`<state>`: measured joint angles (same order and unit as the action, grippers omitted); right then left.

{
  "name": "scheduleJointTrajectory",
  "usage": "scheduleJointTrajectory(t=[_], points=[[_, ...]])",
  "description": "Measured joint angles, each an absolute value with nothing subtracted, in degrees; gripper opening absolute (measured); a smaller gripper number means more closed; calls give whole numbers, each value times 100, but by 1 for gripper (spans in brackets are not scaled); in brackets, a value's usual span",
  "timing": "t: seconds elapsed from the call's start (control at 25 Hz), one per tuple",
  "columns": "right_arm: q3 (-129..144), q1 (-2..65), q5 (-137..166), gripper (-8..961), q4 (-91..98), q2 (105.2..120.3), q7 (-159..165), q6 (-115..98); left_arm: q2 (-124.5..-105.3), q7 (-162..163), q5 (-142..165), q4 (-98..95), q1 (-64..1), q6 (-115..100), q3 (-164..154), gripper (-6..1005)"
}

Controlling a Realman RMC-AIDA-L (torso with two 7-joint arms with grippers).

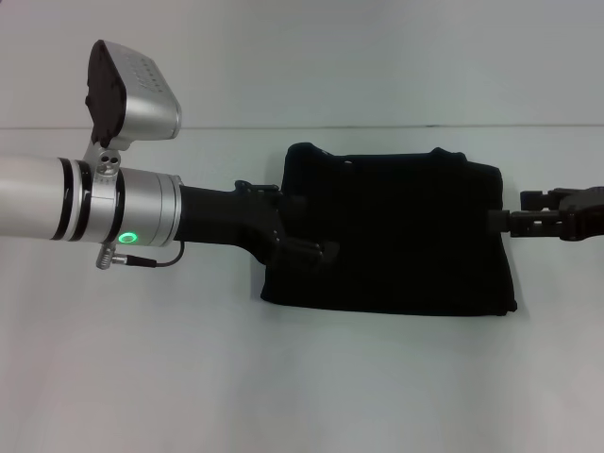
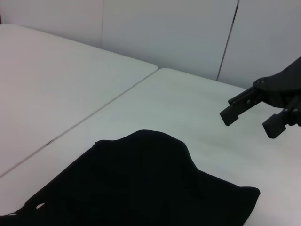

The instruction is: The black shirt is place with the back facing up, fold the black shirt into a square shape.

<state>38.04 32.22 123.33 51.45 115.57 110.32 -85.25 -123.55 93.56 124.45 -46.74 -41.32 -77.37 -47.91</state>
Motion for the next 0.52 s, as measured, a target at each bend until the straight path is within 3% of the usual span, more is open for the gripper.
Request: scheduleJointTrajectory(t=[0.52], points=[[3804, 3248, 12340, 948, 5141, 11582, 11030, -8515, -12366, 9346, 12461, -4685, -4131, -7800, -4808, 887]])
